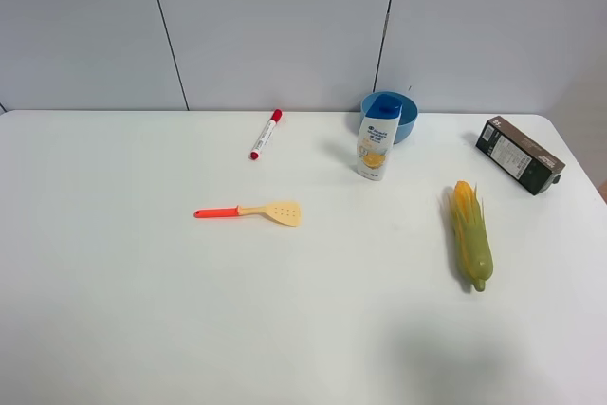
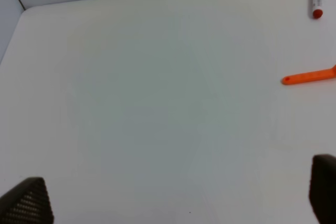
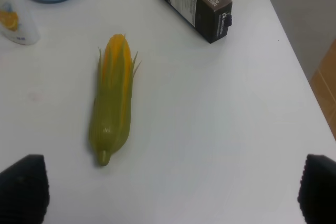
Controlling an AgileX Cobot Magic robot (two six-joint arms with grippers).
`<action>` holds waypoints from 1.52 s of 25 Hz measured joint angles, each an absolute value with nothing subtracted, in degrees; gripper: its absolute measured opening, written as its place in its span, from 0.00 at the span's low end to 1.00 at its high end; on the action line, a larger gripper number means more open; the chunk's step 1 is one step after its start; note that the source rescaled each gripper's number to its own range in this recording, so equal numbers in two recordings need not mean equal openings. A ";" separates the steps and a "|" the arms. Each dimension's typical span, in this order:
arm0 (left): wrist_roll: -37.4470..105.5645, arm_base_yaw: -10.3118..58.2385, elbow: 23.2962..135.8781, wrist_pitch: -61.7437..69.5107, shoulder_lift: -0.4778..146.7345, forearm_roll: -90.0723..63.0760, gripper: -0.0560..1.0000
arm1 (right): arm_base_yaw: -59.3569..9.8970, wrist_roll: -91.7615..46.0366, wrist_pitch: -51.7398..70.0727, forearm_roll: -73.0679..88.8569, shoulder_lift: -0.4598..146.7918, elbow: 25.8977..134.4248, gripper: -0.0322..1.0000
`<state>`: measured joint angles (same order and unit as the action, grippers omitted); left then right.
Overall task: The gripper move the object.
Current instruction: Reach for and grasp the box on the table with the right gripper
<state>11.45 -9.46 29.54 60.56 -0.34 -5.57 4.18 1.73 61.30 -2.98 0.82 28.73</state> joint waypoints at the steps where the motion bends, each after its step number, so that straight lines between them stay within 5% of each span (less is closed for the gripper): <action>1: 11.45 -9.46 29.54 60.56 -0.34 -5.57 1.00 | 4.18 1.73 61.30 -2.98 0.82 28.73 1.00; 20: 11.45 -9.46 29.54 60.56 -0.34 -5.57 1.00 | 4.18 -0.64 61.74 -4.54 1.06 29.24 1.00; 38: 11.40 -9.46 29.54 60.56 -0.34 -5.57 1.00 | 4.18 -6.20 63.01 -19.96 40.40 67.11 0.92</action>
